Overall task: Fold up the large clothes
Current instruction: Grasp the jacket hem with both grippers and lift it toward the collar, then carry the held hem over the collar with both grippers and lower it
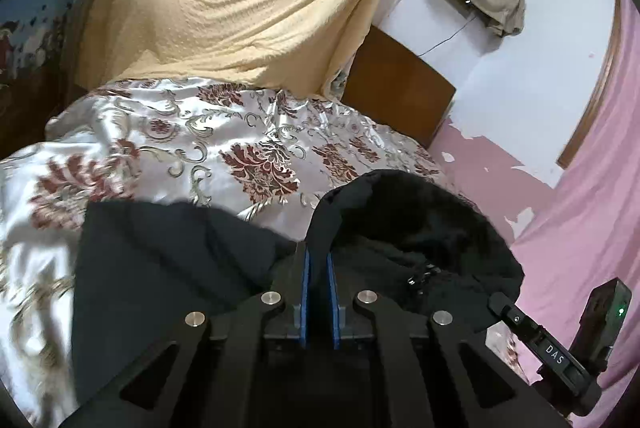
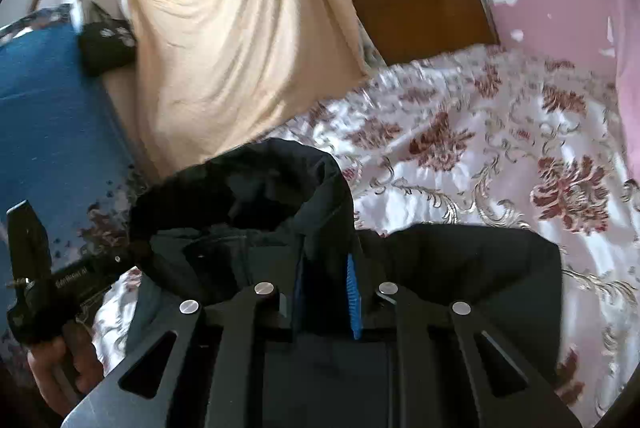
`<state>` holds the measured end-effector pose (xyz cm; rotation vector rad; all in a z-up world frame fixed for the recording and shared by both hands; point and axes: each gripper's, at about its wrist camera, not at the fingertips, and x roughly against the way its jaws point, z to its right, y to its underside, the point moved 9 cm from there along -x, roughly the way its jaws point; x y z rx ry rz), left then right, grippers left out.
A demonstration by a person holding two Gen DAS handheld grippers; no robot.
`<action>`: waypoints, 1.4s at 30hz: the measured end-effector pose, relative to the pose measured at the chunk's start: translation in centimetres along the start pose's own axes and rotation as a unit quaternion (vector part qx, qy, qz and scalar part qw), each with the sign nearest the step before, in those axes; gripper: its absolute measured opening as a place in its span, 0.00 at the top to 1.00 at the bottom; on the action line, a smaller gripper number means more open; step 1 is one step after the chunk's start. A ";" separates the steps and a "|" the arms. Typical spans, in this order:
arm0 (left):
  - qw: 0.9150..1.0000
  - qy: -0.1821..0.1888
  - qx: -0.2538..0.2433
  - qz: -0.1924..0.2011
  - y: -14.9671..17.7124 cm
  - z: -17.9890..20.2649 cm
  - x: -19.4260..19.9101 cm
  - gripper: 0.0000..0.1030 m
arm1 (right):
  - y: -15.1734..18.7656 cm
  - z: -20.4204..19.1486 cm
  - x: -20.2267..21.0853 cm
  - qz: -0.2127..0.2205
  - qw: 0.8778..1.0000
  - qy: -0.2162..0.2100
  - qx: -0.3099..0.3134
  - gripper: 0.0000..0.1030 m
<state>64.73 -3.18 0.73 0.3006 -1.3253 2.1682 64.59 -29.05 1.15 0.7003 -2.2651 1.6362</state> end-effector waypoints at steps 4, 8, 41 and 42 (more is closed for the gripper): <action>0.999 0.017 -0.022 0.027 1.6 1.4 6.2 0.93 | 2.0 -1.5 6.2 0.030 0.999 -0.015 0.037 0.86; 0.998 0.037 -0.025 0.048 4.1 1.8 10.9 0.93 | 4.4 -2.6 11.3 0.054 0.996 -0.017 0.071 0.86; 0.997 -0.044 0.010 -0.070 11.5 -6.2 5.4 0.87 | 13.2 0.5 4.6 -0.036 0.981 0.061 0.180 0.90; 0.997 -0.047 0.010 -0.066 11.3 -6.3 6.0 0.85 | 13.3 0.8 4.6 -0.036 0.981 0.060 0.179 0.90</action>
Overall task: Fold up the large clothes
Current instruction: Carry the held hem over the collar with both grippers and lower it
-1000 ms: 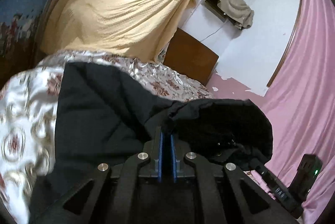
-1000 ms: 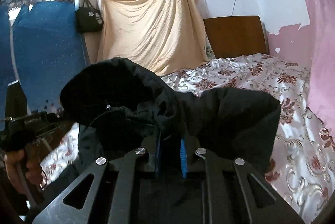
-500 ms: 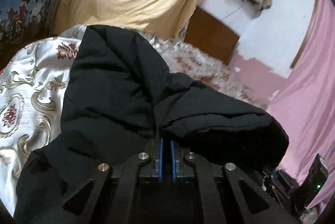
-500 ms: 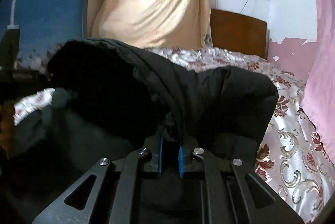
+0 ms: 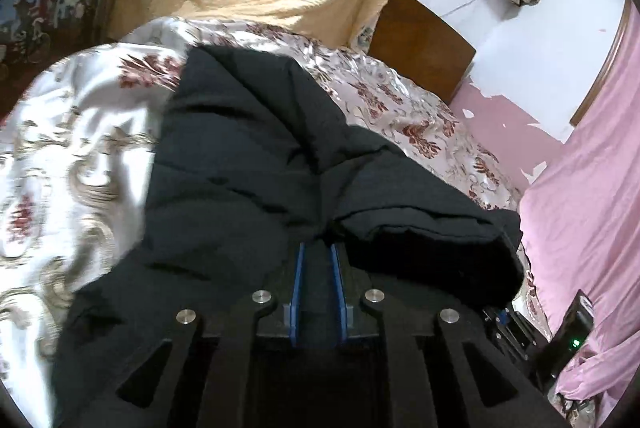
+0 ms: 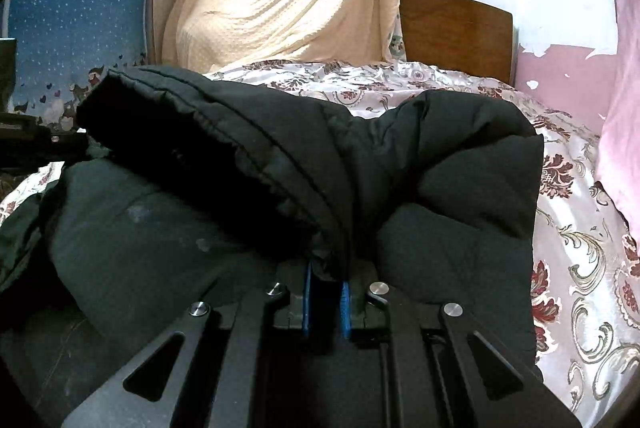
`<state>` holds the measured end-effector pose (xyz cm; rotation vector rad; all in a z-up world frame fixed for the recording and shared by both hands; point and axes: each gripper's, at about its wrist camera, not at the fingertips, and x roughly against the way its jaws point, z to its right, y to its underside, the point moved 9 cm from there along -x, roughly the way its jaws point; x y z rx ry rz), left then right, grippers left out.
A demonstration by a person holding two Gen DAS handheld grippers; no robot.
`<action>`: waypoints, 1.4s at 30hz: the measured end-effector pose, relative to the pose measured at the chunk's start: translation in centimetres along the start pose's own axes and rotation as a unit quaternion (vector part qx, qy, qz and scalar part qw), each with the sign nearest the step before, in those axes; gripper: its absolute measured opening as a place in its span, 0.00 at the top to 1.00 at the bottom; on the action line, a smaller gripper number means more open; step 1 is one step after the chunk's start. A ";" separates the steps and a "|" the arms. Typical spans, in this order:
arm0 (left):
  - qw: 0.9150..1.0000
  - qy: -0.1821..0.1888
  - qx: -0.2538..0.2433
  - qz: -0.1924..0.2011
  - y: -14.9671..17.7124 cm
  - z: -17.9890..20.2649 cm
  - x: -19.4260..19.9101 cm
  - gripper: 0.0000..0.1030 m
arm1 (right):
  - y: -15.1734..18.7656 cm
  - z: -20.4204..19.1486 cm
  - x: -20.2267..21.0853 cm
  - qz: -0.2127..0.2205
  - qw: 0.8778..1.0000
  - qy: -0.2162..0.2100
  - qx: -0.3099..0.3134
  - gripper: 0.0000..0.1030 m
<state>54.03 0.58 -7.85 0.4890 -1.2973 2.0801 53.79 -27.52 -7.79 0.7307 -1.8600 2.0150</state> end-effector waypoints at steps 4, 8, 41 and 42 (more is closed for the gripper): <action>0.998 -0.008 -0.014 0.054 -1.7 0.6 3.1 0.58 | 0.2 0.3 -0.2 0.001 1.000 -0.001 -0.001 0.90; 0.997 0.020 -0.013 0.077 -4.5 3.2 2.7 0.52 | 0.3 0.1 -0.3 0.002 1.000 0.002 0.004 0.90; 0.990 0.003 -0.141 0.002 -1.1 4.9 -9.6 0.51 | -4.4 -4.1 -4.6 -0.034 0.998 -0.009 0.048 0.56; 0.989 -0.001 -0.150 0.001 -1.0 5.0 -9.7 0.51 | -3.5 -4.4 -4.7 -0.025 0.997 0.000 0.076 0.56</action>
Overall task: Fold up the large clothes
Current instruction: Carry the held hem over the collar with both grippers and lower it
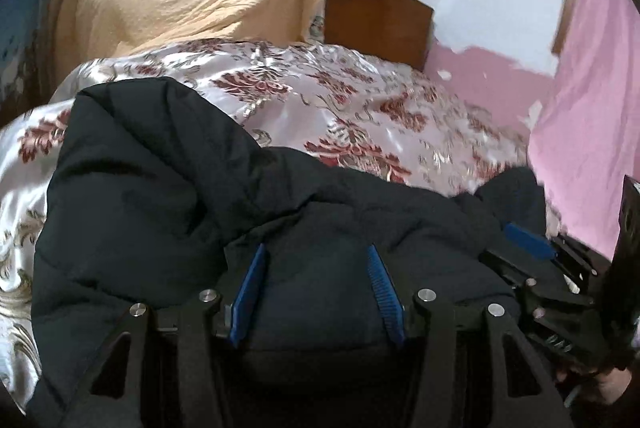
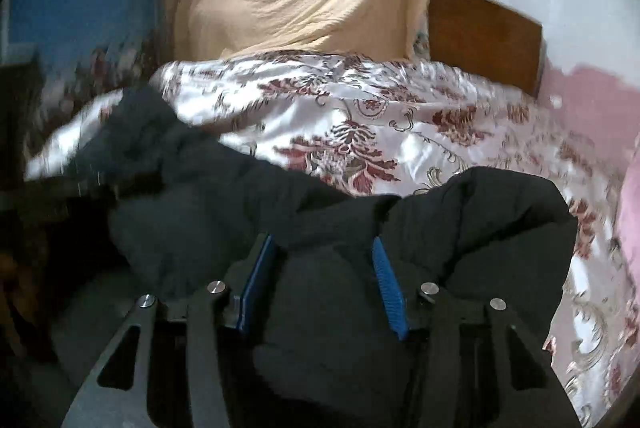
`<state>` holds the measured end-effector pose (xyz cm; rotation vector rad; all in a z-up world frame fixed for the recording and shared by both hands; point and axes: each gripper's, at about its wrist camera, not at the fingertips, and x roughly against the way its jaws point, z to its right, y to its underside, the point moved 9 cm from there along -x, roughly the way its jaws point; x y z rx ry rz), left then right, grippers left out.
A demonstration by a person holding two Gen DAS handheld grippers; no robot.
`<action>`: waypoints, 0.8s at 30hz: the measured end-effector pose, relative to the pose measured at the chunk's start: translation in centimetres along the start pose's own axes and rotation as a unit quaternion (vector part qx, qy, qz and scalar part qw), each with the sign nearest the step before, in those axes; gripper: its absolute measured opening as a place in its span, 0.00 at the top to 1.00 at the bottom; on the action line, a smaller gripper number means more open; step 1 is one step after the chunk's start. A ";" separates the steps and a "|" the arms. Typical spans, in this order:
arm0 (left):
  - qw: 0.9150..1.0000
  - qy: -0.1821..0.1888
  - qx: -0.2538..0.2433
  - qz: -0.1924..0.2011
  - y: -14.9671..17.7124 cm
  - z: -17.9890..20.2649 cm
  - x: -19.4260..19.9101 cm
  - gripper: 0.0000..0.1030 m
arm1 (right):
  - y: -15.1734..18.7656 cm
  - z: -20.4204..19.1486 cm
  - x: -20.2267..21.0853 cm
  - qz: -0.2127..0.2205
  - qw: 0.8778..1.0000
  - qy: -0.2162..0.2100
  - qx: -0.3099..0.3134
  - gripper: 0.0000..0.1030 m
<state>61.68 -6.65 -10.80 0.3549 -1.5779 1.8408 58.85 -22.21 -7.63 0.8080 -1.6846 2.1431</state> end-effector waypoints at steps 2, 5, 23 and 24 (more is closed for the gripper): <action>1.000 -0.010 -0.018 -0.005 0.1 0.2 -0.5 0.51 | 0.2 0.1 -0.8 0.007 1.000 0.012 0.024 0.56; 1.000 -0.012 -0.018 -0.016 -0.3 -0.2 -2.0 0.51 | -0.1 1.0 -2.7 0.000 1.000 -0.003 0.001 0.56; 0.999 -0.027 -0.025 -0.019 -0.6 -0.9 -4.6 0.51 | -0.3 2.0 -6.0 -0.004 0.999 -0.011 -0.033 0.56; 0.999 -0.028 -0.026 -0.019 -0.6 -0.9 -4.6 0.51 | -0.2 2.1 -6.1 -0.005 0.999 -0.014 -0.036 0.56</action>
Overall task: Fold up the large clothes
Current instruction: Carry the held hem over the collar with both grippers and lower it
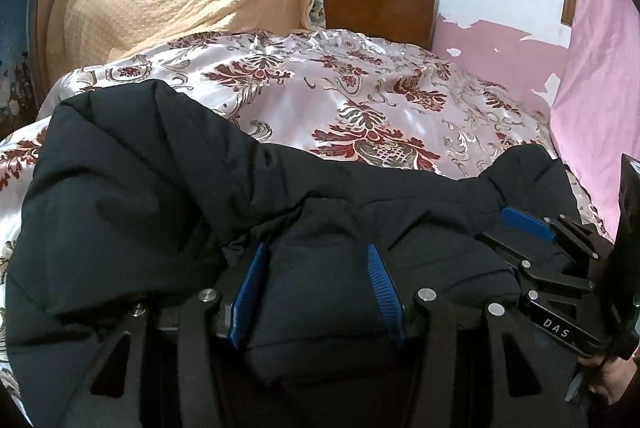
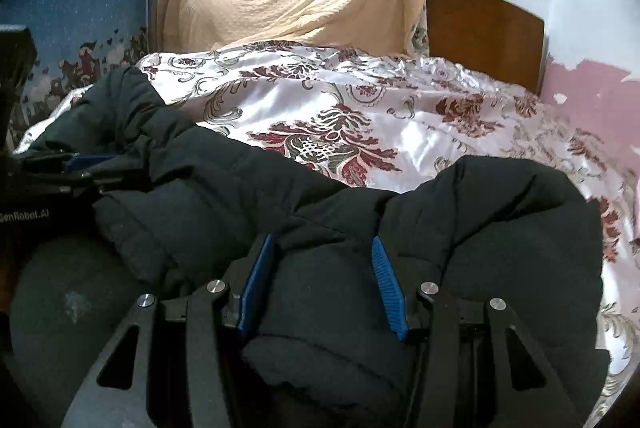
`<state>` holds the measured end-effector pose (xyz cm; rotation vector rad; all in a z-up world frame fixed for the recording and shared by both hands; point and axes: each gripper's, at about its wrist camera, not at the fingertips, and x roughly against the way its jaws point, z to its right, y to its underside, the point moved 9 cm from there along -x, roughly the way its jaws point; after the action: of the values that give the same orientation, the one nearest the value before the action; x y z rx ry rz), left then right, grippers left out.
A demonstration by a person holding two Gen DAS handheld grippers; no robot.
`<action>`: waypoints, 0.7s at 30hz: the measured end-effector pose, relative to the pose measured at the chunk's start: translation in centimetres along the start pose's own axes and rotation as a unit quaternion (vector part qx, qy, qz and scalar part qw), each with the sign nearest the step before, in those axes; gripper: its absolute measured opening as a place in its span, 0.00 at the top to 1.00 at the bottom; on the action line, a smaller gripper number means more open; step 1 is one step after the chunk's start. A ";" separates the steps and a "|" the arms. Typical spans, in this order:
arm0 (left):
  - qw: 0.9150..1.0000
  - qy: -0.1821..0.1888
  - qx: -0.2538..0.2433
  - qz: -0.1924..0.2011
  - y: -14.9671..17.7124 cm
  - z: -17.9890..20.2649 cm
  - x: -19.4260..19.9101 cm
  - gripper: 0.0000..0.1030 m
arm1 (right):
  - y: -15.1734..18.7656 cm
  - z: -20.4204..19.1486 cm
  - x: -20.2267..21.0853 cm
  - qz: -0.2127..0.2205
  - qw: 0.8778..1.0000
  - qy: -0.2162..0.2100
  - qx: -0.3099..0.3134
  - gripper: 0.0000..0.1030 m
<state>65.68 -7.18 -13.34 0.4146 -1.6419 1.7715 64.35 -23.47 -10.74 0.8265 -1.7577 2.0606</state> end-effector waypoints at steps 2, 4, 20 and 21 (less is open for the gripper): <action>1.000 -0.002 -0.001 0.000 0.0 -0.2 -0.1 0.51 | 0.1 0.0 -0.2 -0.001 1.000 0.004 0.002 0.56; 1.000 -0.001 -0.001 0.000 -0.1 0.0 -0.1 0.51 | 0.1 -0.1 -0.1 -0.001 1.000 0.007 0.005 0.56; 0.999 0.033 0.011 0.027 -0.8 0.9 1.7 0.25 | -0.5 -0.3 2.3 0.037 0.999 0.031 0.017 0.44; 0.999 0.030 0.014 0.029 -0.9 0.9 2.1 0.23 | -0.6 -0.3 2.9 0.043 0.998 0.037 0.018 0.40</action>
<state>64.58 -7.56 -11.23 0.3262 -1.6035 1.8328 62.37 -23.48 -8.59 0.6856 -1.7508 2.1537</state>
